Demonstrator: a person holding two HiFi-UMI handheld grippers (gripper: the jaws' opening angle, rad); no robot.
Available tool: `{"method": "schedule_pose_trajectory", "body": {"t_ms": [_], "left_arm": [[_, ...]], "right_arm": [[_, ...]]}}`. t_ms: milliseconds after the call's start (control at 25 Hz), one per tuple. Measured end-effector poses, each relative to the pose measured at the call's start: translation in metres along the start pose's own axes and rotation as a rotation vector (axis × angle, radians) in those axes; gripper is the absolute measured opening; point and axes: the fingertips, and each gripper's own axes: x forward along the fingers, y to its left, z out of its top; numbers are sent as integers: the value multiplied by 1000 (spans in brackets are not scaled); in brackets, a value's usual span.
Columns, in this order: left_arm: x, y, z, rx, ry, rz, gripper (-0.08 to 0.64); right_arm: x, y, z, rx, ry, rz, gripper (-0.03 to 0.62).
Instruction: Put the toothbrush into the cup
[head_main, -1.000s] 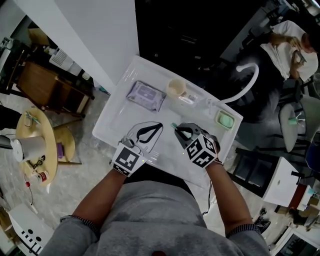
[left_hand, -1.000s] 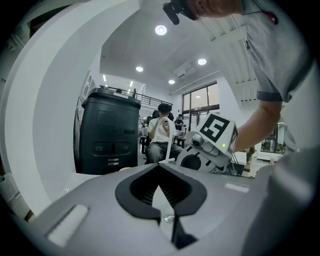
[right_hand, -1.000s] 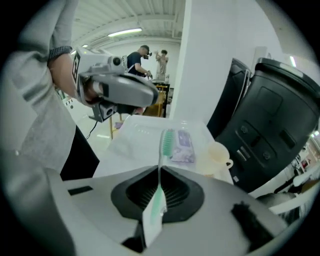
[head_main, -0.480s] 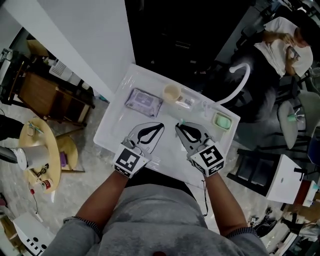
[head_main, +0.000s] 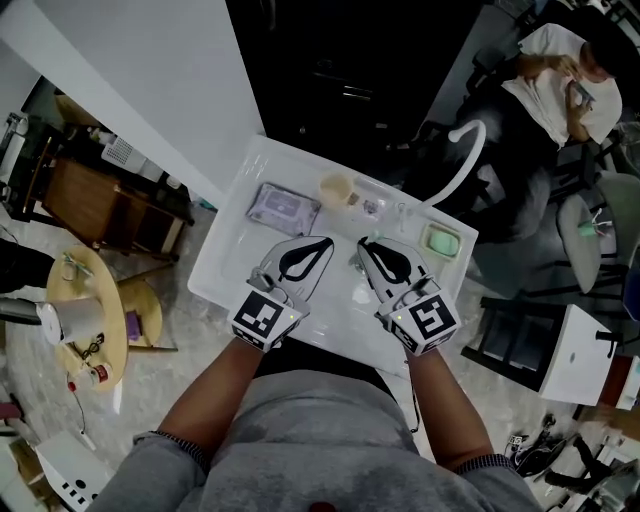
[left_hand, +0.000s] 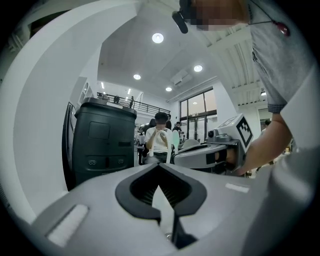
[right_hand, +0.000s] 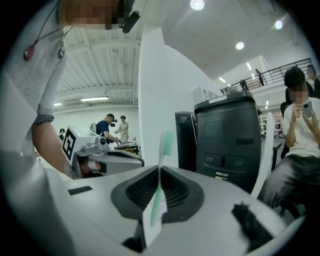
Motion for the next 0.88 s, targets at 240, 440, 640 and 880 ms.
{"method": "schedule_pose_trajectory", "body": {"t_ms": [240, 440, 640, 880], "left_arm": [[11, -2, 8, 17, 12, 30, 8], [19, 4, 17, 18, 7, 54, 8], [36, 18, 21, 45, -1, 38, 8], [46, 54, 13, 50, -32, 19, 7]], "right_arm": [[-5, -12, 19, -20, -56, 0, 28], [-2, -22, 34, -44, -91, 0, 28], [16, -37, 36, -40, -96, -19, 28], [48, -54, 33, -35, -95, -87, 28]]}}
